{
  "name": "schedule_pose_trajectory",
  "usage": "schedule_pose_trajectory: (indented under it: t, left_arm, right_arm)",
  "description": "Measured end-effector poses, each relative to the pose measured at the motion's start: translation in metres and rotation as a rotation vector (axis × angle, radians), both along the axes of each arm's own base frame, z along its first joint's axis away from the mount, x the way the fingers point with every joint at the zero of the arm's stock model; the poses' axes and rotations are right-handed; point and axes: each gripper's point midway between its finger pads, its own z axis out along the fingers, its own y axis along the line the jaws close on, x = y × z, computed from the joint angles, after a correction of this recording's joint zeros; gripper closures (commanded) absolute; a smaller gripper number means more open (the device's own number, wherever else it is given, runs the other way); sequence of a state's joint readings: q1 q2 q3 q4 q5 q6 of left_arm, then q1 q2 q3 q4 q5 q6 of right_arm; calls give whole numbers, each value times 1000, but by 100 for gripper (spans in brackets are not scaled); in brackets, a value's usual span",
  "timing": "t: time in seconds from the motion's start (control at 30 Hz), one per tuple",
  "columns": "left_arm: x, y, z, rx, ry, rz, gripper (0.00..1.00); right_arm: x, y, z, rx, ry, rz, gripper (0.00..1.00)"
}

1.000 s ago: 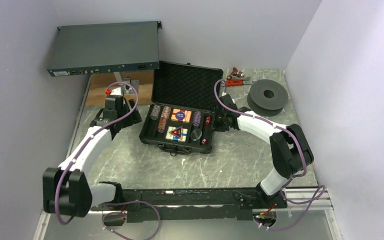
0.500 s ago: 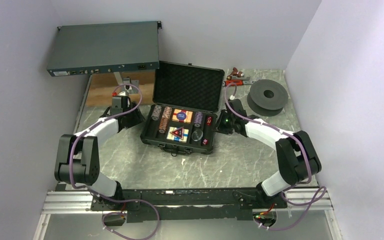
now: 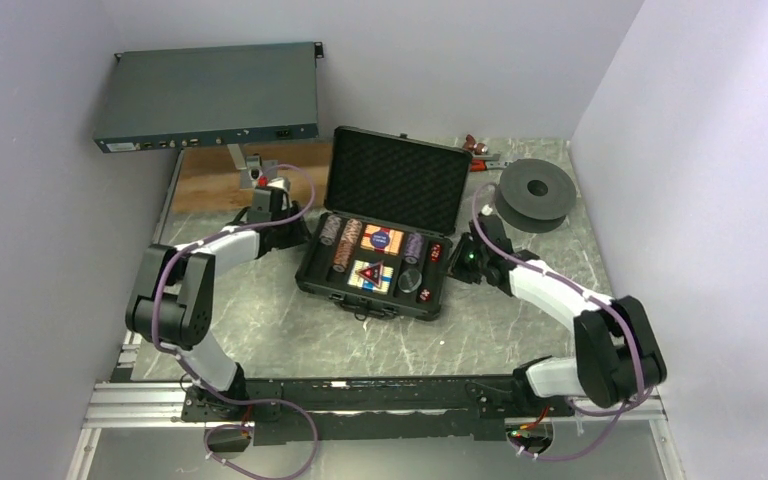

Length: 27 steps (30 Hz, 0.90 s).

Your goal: Pack up texas hold em set

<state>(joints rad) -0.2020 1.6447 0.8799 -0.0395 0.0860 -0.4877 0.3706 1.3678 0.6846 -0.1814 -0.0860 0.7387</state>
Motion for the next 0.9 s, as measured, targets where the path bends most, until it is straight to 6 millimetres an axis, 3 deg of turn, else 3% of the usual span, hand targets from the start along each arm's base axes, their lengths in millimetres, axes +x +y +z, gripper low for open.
schedule_pose_trajectory:
  t: [0.07, 0.1, 0.2, 0.3, 0.43, 0.53, 0.6, 0.67, 0.8, 0.9]
  left_arm:
    - [5, -17, 3, 13, -21, -47, 55]
    - [7, -26, 4, 23, -32, -73, 54]
    - [18, -56, 6, 56, -59, -149, 55]
    - [23, -93, 6, 58, -73, -229, 56]
    - [24, -131, 7, 49, -89, -299, 56]
    - [25, -154, 7, 41, -94, -336, 56]
    - [27, -175, 7, 29, -100, -369, 55]
    - [30, -194, 8, 21, -107, -400, 55]
    - [34, -240, 7, 5, -106, -473, 55]
    - [33, -271, 8, -10, -113, -523, 54]
  right_arm:
    - [-10, -9, 0, -8, 6, -25, 78]
    - [-15, -16, 0, -14, 9, -43, 70]
    - [-32, -30, -2, -26, 28, -89, 34]
    - [-57, -39, -6, -39, 76, -109, 9]
    - [-82, -72, -2, -151, 101, -177, 4]
    - [-88, -82, 15, -183, 83, -200, 1]
    - [-82, -84, 42, -180, 26, -213, 0]
    - [-70, -86, 83, -165, -80, -238, 0]
    - [-64, -95, 124, -169, -185, -269, 0]
    - [-63, -102, 141, -193, -223, -284, 0]
